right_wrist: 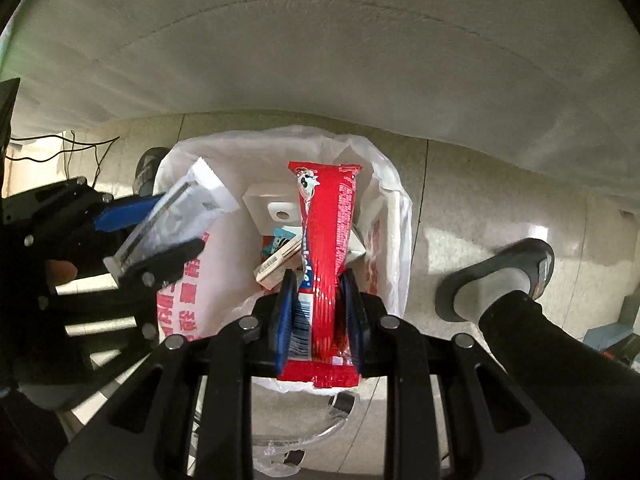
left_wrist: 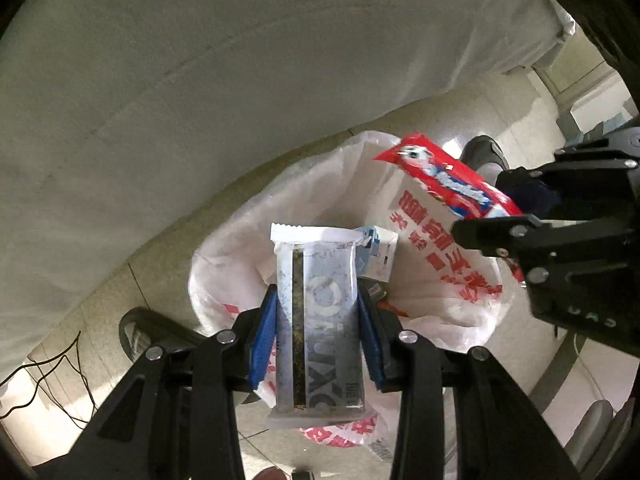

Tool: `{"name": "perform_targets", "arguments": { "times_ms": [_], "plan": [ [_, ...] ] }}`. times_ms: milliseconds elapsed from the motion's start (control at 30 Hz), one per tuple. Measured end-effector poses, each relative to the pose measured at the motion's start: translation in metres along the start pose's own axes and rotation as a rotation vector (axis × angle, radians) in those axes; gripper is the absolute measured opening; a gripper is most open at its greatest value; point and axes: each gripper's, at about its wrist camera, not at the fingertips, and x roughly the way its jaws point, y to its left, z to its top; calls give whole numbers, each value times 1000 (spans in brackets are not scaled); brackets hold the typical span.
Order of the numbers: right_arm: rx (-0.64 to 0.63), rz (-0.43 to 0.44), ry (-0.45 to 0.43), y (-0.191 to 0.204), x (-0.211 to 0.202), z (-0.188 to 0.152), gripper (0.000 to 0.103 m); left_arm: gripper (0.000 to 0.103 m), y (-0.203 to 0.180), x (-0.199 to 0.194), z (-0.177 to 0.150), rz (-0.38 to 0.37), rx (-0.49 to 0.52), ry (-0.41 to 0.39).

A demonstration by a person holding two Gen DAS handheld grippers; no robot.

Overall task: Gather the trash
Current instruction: 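Open the left tool over the bag while the right tool releases the red wrapper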

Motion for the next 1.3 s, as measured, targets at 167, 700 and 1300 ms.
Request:
{"name": "perform_targets", "arguments": {
  "times_ms": [167,700,1300],
  "plan": [
    [1,7,52,0,18,1,23,38,-6,9,-1,-3,-5,34],
    [41,19,45,-5,20,1,62,88,0,16,1,8,-40,50],
    [90,63,-46,-14,-39,0,63,88,-9,-23,2,65,-14,5]
  ]
}}
